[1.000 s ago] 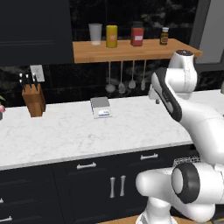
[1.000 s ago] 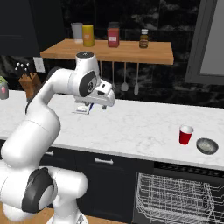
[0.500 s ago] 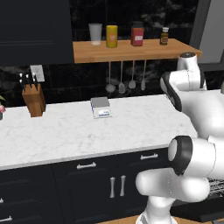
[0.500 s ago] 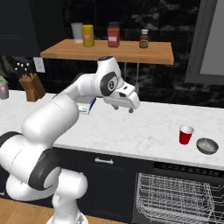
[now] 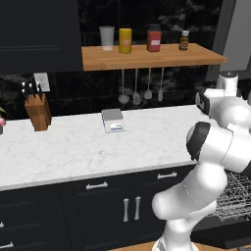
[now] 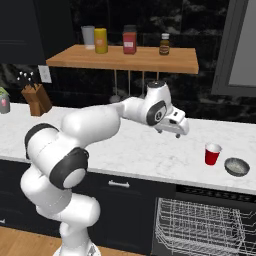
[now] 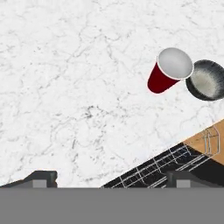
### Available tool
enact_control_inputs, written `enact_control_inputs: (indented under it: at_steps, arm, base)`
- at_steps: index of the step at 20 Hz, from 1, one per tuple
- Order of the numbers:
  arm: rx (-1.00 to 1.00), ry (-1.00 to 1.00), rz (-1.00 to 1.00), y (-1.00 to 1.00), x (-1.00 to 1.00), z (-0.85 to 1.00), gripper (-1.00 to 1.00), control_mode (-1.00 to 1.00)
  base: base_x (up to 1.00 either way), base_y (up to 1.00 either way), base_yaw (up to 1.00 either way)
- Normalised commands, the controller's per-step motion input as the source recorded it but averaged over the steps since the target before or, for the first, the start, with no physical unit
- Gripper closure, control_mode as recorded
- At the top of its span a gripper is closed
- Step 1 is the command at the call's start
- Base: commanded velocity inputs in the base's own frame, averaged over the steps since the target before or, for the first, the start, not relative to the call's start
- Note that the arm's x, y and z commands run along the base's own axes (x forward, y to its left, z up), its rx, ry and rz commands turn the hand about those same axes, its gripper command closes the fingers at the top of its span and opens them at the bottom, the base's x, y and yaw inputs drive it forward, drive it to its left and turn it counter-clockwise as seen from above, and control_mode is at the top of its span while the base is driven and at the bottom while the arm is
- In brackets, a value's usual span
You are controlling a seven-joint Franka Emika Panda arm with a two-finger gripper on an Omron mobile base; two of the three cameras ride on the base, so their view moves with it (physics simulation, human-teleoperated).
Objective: Pick up the cup and bowl from the counter, place them in the dishwasher, and close the dishwasher door.
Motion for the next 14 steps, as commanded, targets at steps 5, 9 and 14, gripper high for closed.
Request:
enact_control_inputs:
  at_steps: [5,9,14]
  arm:
    - [-0.03,0.00,0.13,-0.92,0.47,-0.40,-1.00,-1.00]
    - [-0.04,0.08,0.07,-0.42,0.15,-0.19,-1.00,-1.00]
    - [-0.04,0.20,0.00,-0.15,0.26,-0.07,-1.00,-1.00]
  base:
    - [0.00,0.00,0.00]
    - [0.00,0.00,0.00]
    - [0.00,0.00,0.00]
